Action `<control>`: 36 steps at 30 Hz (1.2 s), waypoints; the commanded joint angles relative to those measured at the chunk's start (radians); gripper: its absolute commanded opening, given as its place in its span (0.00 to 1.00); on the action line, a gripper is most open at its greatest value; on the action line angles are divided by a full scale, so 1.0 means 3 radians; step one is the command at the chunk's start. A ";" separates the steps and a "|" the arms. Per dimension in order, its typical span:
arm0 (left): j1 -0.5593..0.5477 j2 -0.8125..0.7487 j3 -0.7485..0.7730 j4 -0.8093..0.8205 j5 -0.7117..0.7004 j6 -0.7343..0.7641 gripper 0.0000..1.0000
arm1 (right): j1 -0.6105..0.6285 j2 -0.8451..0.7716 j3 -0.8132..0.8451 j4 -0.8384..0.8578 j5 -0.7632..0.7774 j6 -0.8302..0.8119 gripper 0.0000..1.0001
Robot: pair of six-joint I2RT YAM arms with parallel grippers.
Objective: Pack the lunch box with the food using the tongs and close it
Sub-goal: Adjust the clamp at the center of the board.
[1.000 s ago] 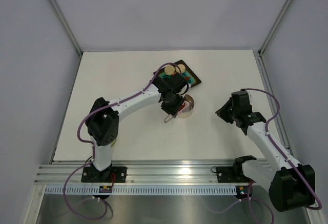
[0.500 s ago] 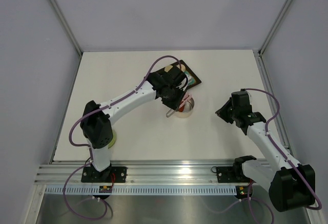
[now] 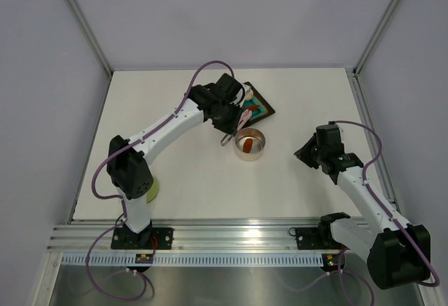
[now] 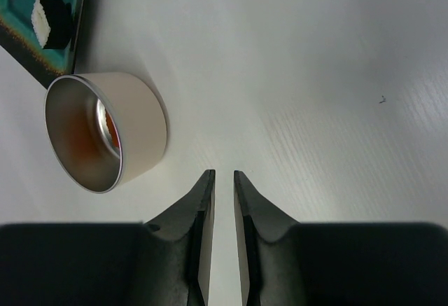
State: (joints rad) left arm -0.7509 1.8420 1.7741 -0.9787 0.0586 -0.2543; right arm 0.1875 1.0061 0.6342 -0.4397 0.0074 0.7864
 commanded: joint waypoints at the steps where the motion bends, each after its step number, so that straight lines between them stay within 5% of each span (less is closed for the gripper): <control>1: 0.0222 0.0139 0.0222 0.0015 0.0091 0.0065 0.00 | -0.0022 -0.0045 0.0059 0.0029 -0.0009 -0.0060 0.24; 9: 0.0453 0.0691 0.0708 -0.0138 0.0270 0.0147 0.02 | -0.0022 0.0031 0.0125 0.0034 -0.0117 -0.0106 0.24; 19: 0.0591 0.0636 0.0468 0.0005 0.0189 0.0132 0.00 | -0.0022 0.0108 0.0141 0.0070 -0.0132 -0.0136 0.25; 36: 0.0811 -0.0607 -0.1945 0.1359 -0.0685 -0.0717 0.04 | -0.0017 0.0210 0.0100 0.0167 -0.0163 -0.0141 0.25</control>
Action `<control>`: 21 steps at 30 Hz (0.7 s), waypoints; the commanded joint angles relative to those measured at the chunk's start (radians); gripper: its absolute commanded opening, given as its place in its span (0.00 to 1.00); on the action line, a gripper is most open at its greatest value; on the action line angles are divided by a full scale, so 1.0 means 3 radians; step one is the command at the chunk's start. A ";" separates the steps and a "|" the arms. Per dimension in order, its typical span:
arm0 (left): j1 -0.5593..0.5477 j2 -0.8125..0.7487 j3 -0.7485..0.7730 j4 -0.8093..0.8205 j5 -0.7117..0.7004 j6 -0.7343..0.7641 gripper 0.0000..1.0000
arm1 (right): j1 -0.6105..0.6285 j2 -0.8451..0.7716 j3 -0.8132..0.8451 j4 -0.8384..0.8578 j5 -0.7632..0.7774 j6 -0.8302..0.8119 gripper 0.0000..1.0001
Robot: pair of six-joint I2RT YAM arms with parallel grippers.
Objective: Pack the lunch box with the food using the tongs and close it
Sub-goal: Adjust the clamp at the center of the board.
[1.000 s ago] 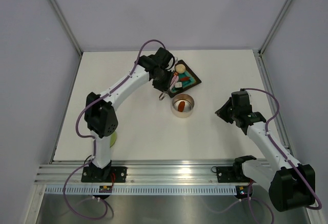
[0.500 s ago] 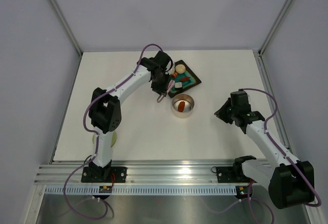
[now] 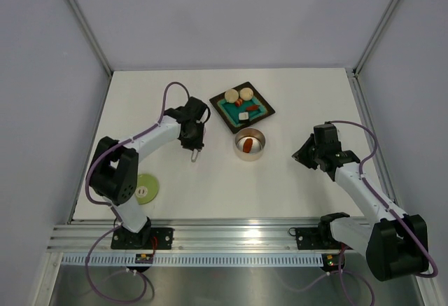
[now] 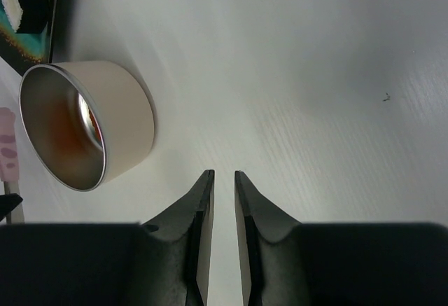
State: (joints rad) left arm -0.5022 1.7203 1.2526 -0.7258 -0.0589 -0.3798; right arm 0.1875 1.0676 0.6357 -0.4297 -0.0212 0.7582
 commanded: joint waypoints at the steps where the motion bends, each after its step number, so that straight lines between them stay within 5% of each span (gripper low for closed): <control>1: -0.0018 -0.0212 -0.0268 0.0568 -0.0310 -0.0339 0.05 | -0.0022 0.0005 0.0095 0.0134 -0.0067 -0.0052 0.25; 21: -0.0100 0.0125 -0.0724 0.0911 -0.0530 -0.0636 0.24 | -0.0022 -0.0061 0.0039 0.0103 -0.0047 -0.0042 0.25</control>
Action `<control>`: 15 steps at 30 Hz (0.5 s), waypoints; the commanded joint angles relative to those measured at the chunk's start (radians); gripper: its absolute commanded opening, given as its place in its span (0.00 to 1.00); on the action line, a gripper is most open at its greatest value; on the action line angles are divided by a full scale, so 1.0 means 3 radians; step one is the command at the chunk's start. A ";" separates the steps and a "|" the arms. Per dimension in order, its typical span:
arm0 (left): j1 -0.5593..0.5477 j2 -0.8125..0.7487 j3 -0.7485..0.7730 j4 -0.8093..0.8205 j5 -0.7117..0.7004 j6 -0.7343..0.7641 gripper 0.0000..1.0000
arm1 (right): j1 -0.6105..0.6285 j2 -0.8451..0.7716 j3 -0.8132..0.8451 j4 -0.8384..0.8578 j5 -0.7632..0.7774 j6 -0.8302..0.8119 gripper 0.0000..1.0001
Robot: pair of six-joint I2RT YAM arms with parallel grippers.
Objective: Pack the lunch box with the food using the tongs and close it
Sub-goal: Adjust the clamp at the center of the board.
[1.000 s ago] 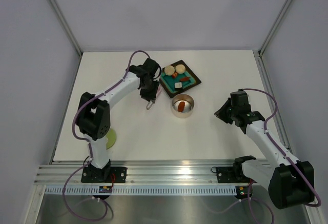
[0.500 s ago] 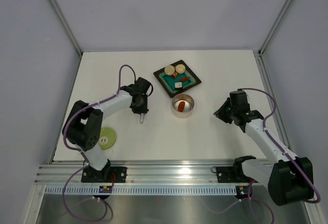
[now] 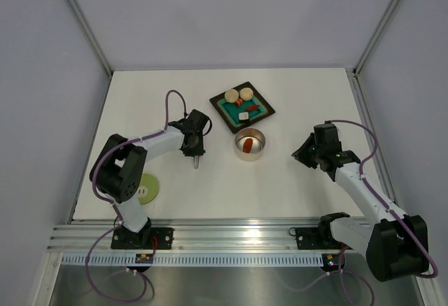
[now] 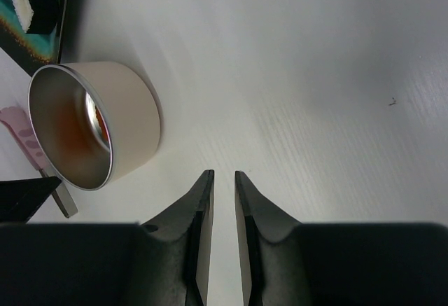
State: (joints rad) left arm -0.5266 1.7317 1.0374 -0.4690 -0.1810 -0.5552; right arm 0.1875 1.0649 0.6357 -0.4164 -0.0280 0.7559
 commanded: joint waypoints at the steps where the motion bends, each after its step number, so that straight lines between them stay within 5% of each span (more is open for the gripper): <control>1: -0.0019 0.0108 0.0009 0.0040 -0.0118 -0.0046 0.24 | -0.0022 -0.0057 0.0039 0.0053 -0.0019 -0.0035 0.26; 15: -0.0034 0.0226 0.0004 0.0035 -0.0041 -0.0051 0.36 | -0.0022 -0.0098 0.0039 0.0028 -0.0009 -0.0019 0.28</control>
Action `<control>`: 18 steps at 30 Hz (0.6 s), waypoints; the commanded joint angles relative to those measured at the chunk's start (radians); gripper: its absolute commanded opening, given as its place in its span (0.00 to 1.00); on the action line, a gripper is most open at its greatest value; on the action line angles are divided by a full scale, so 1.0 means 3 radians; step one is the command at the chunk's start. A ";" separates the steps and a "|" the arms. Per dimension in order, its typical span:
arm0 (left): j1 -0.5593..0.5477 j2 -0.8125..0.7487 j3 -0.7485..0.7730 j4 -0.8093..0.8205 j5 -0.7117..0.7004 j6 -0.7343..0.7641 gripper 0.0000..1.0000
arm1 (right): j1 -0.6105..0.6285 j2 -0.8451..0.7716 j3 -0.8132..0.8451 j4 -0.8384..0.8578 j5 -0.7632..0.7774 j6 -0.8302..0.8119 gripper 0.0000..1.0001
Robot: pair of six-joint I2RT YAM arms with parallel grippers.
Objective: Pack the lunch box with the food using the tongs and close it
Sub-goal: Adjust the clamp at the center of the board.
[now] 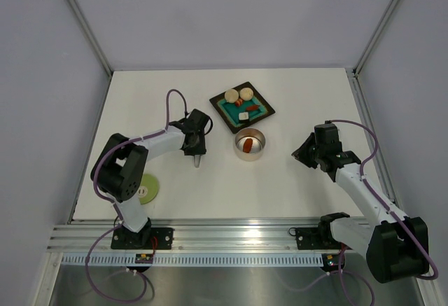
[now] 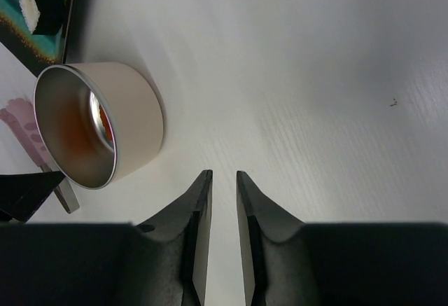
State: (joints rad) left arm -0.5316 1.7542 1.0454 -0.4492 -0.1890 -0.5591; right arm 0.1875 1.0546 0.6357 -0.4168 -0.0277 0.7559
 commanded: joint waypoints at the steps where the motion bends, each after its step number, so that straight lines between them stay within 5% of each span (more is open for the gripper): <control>1: -0.0028 0.0145 -0.0028 -0.0032 -0.0014 -0.0039 0.36 | -0.0022 -0.0064 0.0039 0.0029 -0.0010 -0.0019 0.28; 15: -0.0089 0.0186 -0.0090 -0.0011 0.0047 -0.0090 0.43 | -0.0022 -0.0069 0.0054 0.0029 -0.0020 -0.0024 0.37; 18: -0.0094 0.0191 -0.0105 0.0004 0.0068 -0.0105 0.32 | -0.0022 -0.0079 0.0054 0.0014 -0.0020 -0.0029 0.38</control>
State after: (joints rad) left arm -0.5510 1.7603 1.0454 -0.4393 -0.1947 -0.5629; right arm 0.1875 1.0538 0.6357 -0.4168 -0.0277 0.7559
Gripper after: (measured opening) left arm 0.362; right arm 0.376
